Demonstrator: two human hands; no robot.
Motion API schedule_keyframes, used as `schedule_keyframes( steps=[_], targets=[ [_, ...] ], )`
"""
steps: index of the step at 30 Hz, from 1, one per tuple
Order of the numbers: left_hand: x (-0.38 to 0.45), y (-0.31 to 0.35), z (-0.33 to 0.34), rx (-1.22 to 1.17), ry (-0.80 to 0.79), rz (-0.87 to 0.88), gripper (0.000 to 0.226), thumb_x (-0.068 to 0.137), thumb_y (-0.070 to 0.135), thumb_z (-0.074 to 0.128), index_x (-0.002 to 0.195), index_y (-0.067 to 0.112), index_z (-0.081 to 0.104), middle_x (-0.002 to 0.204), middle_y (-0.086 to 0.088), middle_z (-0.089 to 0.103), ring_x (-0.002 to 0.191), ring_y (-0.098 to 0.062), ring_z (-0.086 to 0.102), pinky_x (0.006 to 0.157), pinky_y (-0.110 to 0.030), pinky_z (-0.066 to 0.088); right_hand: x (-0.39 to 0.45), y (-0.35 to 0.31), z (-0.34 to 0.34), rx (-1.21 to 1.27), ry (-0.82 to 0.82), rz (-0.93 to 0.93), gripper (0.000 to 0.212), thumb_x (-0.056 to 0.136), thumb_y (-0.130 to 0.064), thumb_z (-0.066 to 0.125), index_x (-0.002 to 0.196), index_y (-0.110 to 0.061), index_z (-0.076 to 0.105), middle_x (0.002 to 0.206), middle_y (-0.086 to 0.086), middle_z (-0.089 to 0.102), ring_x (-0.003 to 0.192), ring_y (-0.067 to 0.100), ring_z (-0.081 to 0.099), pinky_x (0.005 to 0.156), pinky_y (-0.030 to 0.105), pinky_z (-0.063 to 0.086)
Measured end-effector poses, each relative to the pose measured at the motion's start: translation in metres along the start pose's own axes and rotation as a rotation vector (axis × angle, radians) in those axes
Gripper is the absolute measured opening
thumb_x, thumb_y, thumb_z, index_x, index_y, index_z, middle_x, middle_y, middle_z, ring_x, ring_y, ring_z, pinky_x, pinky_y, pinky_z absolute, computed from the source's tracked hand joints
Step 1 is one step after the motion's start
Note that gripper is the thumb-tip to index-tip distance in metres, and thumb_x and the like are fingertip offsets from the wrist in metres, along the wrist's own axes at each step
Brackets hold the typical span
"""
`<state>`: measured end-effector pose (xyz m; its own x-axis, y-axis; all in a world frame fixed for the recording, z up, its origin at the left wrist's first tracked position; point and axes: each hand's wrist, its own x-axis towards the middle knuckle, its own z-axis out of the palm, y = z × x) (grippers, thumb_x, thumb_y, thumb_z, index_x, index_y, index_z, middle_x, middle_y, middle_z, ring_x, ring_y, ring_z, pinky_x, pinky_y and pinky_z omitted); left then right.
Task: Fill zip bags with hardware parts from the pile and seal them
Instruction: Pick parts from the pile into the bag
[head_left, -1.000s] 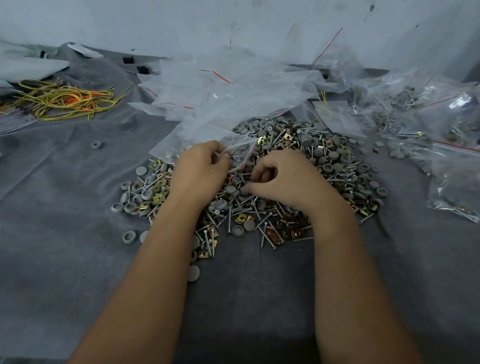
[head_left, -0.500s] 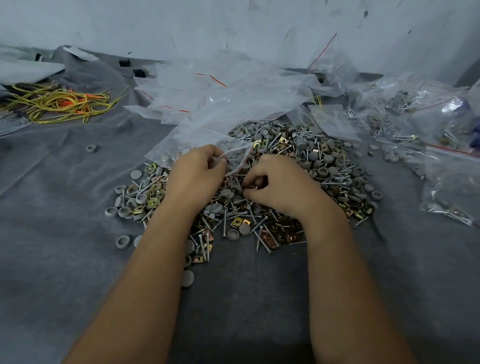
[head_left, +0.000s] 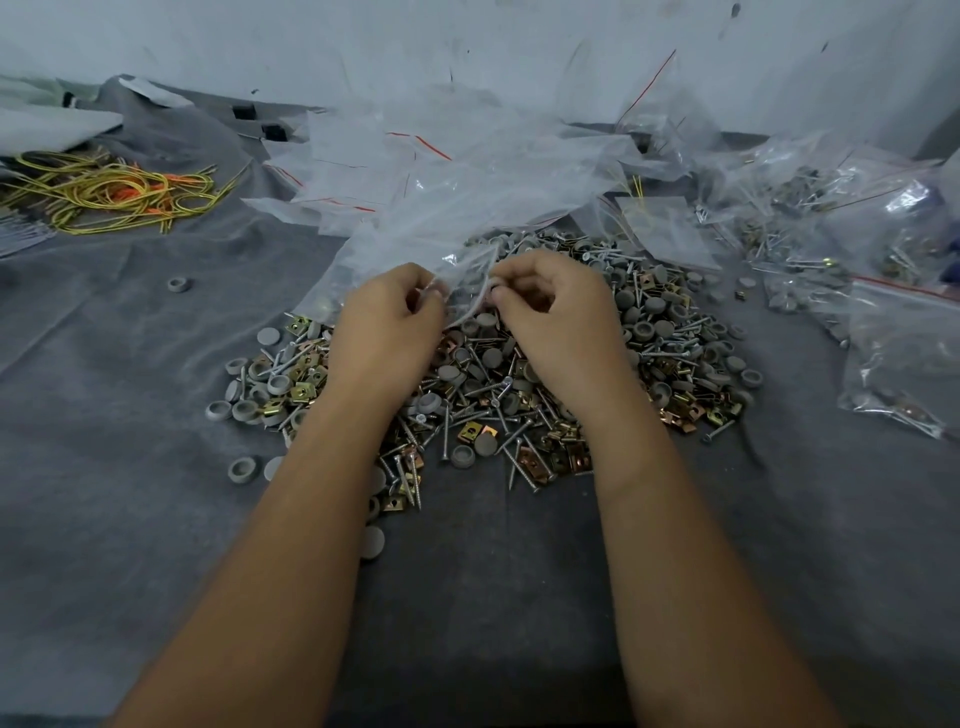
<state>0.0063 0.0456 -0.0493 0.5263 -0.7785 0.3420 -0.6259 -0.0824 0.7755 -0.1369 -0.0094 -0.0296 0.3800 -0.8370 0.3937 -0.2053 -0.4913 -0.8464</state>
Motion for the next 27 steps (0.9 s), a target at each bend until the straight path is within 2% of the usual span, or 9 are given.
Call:
schedule_keyframes(
  steps=[2, 4, 7, 10, 13, 18, 20, 24, 27],
  targets=[
    [-0.002, 0.004, -0.001, -0.191, 0.0, -0.017, 0.016, 0.096, 0.024, 0.055, 0.085, 0.028, 0.066, 0.058, 0.013, 0.057, 0.047, -0.001, 0.045, 0.047, -0.022, 0.038, -0.001, -0.003, 0.004, 0.086, 0.054, -0.027, 0.015, 0.086, -0.007, 0.068, 0.093, -0.021, 0.07, 0.09, -0.006, 0.067, 0.078, -0.002, 0.061, 0.068, 0.009, 0.046],
    [-0.003, 0.009, -0.002, -0.335, -0.037, -0.019, 0.018, 0.095, 0.017, 0.058, 0.083, 0.029, 0.065, 0.064, 0.008, 0.057, 0.056, -0.005, 0.05, 0.053, -0.02, 0.042, -0.002, -0.004, 0.008, 0.073, 0.098, -0.075, 0.017, 0.085, -0.011, 0.071, 0.092, -0.026, 0.071, 0.104, -0.003, 0.061, 0.09, -0.001, 0.058, 0.072, 0.008, 0.044],
    [-0.007, 0.016, -0.003, -0.375, -0.097, 0.033, 0.02, 0.094, 0.012, 0.06, 0.081, 0.027, 0.065, 0.062, 0.011, 0.054, 0.058, -0.006, 0.05, 0.054, -0.018, 0.043, -0.001, -0.004, 0.007, 0.067, 0.097, -0.082, 0.02, 0.085, -0.016, 0.072, 0.089, -0.035, 0.069, 0.117, -0.001, 0.054, 0.103, 0.007, 0.055, 0.076, 0.011, 0.044],
    [-0.009, 0.021, -0.002, -0.387, -0.083, 0.057, 0.018, 0.095, 0.014, 0.06, 0.082, 0.026, 0.066, 0.064, 0.007, 0.055, 0.061, -0.009, 0.052, 0.056, -0.03, 0.049, -0.001, -0.001, 0.007, 0.03, 0.061, -0.071, 0.01, 0.087, -0.015, 0.068, 0.09, -0.024, 0.071, 0.094, -0.005, 0.066, 0.082, 0.007, 0.058, 0.069, 0.018, 0.048],
    [-0.009, 0.022, -0.004, -0.424, 0.043, 0.063, 0.014, 0.096, 0.014, 0.059, 0.089, 0.023, 0.066, 0.069, 0.006, 0.056, 0.067, -0.015, 0.053, 0.063, -0.043, 0.053, 0.0, 0.003, 0.008, -0.071, 0.091, -0.057, 0.014, 0.09, -0.01, 0.064, 0.098, -0.016, 0.074, 0.089, -0.009, 0.067, 0.078, 0.0, 0.059, 0.07, 0.008, 0.046],
    [-0.008, 0.021, -0.004, -0.409, 0.078, 0.102, 0.01, 0.094, 0.013, 0.063, 0.099, 0.017, 0.071, 0.078, 0.005, 0.063, 0.067, -0.002, 0.052, 0.064, -0.018, 0.044, 0.0, 0.003, 0.009, -0.181, 0.09, -0.087, 0.019, 0.091, -0.015, 0.062, 0.104, -0.019, 0.074, 0.1, -0.001, 0.065, 0.086, 0.006, 0.058, 0.074, 0.009, 0.043],
    [-0.01, 0.023, -0.003, -0.398, 0.026, 0.136, 0.011, 0.093, 0.014, 0.066, 0.1, 0.017, 0.073, 0.086, 0.002, 0.068, 0.073, -0.002, 0.055, 0.069, -0.017, 0.045, -0.002, 0.001, 0.01, -0.157, 0.041, -0.077, 0.017, 0.089, -0.018, 0.062, 0.1, -0.022, 0.075, 0.093, -0.002, 0.064, 0.079, 0.005, 0.059, 0.069, 0.015, 0.046],
    [-0.013, 0.025, -0.002, -0.338, -0.054, 0.229, 0.011, 0.092, 0.019, 0.067, 0.099, 0.022, 0.075, 0.095, -0.003, 0.068, 0.086, -0.004, 0.06, 0.071, -0.018, 0.043, -0.002, 0.002, 0.009, -0.186, -0.009, -0.089, 0.014, 0.088, -0.015, 0.064, 0.093, -0.02, 0.075, 0.068, -0.016, 0.061, 0.065, -0.007, 0.056, 0.057, 0.006, 0.038],
    [-0.013, 0.025, -0.003, -0.387, -0.045, 0.217, 0.011, 0.092, 0.018, 0.067, 0.098, 0.024, 0.074, 0.095, -0.009, 0.068, 0.084, -0.004, 0.058, 0.069, -0.015, 0.043, 0.0, 0.004, 0.01, -0.216, 0.01, -0.05, 0.014, 0.088, -0.018, 0.068, 0.098, -0.023, 0.076, 0.068, -0.016, 0.06, 0.062, -0.005, 0.053, 0.056, 0.007, 0.035]
  ],
)
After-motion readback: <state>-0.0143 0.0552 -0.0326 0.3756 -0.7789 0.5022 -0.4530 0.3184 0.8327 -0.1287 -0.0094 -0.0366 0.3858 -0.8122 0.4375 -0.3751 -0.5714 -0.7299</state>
